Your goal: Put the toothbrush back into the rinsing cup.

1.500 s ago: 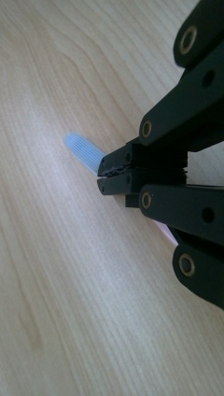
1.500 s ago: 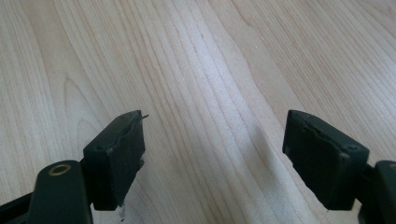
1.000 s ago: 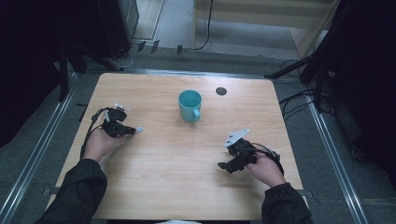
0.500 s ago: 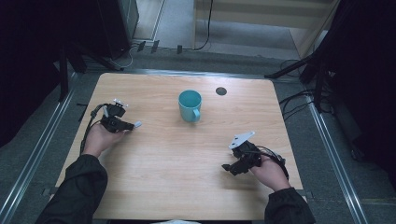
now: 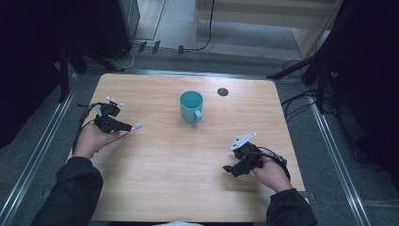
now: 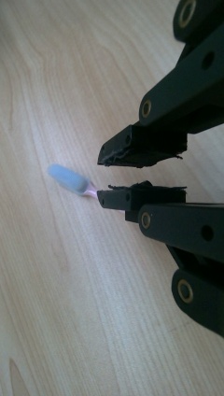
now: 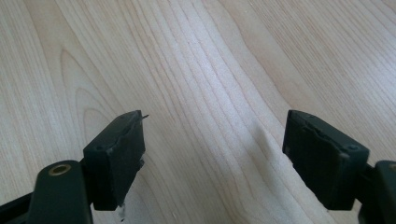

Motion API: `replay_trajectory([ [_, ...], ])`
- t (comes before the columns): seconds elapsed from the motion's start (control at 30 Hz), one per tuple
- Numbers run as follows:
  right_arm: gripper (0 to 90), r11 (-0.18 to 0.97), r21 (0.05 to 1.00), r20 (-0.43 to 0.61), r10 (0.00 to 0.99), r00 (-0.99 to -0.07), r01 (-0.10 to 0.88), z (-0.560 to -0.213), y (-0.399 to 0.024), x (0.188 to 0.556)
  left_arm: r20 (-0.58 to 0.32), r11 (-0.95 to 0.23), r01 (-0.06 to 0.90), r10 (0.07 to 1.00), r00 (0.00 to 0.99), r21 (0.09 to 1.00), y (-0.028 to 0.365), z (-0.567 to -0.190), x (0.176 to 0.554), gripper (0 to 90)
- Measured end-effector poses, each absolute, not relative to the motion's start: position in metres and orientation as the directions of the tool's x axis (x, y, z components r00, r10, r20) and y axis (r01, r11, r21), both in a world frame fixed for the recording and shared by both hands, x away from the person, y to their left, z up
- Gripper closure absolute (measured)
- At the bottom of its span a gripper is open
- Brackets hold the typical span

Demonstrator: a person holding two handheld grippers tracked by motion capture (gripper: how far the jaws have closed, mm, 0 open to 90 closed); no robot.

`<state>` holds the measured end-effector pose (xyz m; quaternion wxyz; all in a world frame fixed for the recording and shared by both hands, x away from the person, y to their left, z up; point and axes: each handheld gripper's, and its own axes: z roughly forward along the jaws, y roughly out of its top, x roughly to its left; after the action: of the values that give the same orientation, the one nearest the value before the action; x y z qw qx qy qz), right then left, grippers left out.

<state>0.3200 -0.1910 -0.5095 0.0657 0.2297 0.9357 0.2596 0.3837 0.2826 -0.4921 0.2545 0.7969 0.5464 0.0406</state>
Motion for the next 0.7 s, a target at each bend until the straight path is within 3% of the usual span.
replay_trajectory([
  [0.27,20.8,0.764,0.517,-0.004,0.452,-0.892,0.385,-0.510,-0.188,0.322,-0.186,-0.330,0.825,0.872,0.453,0.459,0.289,-0.484,0.372,67.2],
  [0.37,20.8,0.767,0.517,-0.003,0.447,-0.895,0.381,-0.510,-0.187,0.322,-0.138,-0.378,0.803,0.864,0.485,0.461,0.291,-0.480,0.367,64.6],
  [0.7,20.8,0.776,0.511,-0.004,0.432,-0.902,0.369,-0.511,-0.184,0.323,-0.072,-0.452,0.785,0.847,0.527,0.424,0.306,-0.471,0.353,63.7],
])
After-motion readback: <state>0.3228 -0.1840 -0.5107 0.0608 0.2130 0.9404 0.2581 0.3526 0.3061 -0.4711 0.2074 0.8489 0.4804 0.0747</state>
